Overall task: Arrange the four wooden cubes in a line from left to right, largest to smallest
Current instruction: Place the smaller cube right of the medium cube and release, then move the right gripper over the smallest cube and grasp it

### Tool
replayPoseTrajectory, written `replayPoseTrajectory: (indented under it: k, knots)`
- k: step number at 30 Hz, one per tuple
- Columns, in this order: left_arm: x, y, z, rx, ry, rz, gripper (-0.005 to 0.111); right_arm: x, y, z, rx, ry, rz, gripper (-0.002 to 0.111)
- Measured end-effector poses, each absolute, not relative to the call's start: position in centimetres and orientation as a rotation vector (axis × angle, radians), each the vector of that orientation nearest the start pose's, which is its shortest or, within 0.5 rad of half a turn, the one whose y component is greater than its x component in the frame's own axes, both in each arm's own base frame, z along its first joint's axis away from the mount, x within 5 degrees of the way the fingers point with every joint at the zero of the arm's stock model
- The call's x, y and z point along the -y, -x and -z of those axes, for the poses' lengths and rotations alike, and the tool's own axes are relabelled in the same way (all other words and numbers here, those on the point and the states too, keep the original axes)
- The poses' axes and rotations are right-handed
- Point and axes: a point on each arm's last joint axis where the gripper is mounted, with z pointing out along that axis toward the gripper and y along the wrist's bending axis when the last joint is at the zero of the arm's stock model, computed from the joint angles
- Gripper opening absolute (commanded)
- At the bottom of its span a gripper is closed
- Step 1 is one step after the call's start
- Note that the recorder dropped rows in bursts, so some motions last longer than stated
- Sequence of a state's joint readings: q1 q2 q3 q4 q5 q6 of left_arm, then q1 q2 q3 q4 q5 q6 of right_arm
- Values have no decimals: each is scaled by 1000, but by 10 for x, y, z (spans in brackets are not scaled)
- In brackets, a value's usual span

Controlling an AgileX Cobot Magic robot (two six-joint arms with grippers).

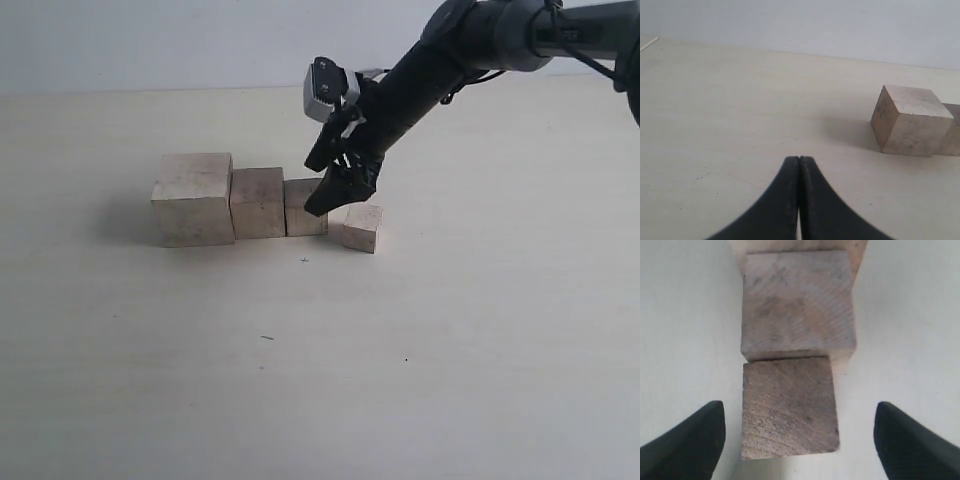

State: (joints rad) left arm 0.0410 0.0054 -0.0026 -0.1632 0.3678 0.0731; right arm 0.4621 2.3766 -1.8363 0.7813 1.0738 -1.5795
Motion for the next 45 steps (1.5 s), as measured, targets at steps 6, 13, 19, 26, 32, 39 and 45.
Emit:
replayPoseTrajectory:
  k: [6,13,19,26,32,39,45]
  knots:
    - [3,-53,-181,-1849,71,81,0,-259,-401,-167,-1907,1856,-744,66]
    - [3,-53,-181,-1849,71,81,0,-241,-382,-233,-2178,1711,-682,0]
    - [3,-53,-181,-1849,71,81,0,-219,-370,-232,-2380,1657,-511,0]
    - [3,-53,-181,-1849,71,81,0,-204,-349,-159,-2395,1654,-491,4]
    - [3,-53,-181,-1849,71,81,0,-210,-347,-170,-2298,1649,-556,24]
    - [3,-53,-181,-1849,71,81,0,-216,-341,-183,-2150,1725,-660,69]
    - [3,-53,-181,-1849,71,81,0,-218,-343,-184,-2140,1679,-671,81]
